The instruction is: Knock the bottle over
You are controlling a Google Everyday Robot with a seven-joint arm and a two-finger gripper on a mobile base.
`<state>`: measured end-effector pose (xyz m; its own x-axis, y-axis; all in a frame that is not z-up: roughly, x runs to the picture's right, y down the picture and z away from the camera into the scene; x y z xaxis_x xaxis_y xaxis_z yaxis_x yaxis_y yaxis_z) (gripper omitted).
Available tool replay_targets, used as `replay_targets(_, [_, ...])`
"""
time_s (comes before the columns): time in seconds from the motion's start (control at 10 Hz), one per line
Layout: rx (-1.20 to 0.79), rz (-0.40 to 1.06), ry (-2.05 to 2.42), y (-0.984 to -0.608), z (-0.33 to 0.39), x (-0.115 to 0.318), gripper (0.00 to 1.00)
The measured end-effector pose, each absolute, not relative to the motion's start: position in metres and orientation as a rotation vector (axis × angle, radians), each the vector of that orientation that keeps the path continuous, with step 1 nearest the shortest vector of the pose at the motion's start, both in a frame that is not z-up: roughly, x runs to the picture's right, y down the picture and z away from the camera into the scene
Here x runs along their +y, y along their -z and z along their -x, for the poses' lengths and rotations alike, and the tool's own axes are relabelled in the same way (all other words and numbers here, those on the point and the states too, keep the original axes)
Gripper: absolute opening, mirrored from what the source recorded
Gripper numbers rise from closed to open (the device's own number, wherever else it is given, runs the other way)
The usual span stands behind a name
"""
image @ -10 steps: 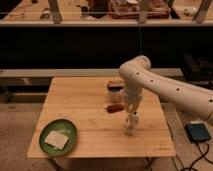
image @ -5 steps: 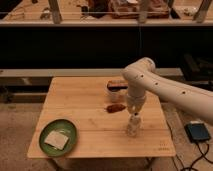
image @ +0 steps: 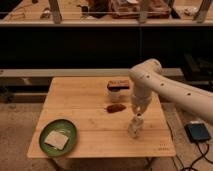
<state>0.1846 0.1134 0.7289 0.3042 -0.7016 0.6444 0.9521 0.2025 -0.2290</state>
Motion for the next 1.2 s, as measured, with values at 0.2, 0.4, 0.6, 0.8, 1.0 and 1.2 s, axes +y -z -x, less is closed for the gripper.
replay_targets(0.2, [-0.444, 0.675, 1.200, -0.728, -0.193, 0.119, 0.34])
replay_targets(0.4, [-0.435, 0.686, 1.170, -0.726, -0.190, 0.123, 0.34])
replay_targets(0.6, [-0.424, 0.697, 1.162, -0.721, -0.193, 0.130, 0.34])
replay_targets(0.8, [-0.416, 0.712, 1.139, -0.714, -0.200, 0.139, 0.34])
replay_targets(1.0, [-0.420, 0.719, 1.140, -0.712, -0.199, 0.142, 0.34])
replay_targets(1.2, [-0.419, 0.735, 1.129, -0.703, -0.203, 0.154, 0.34])
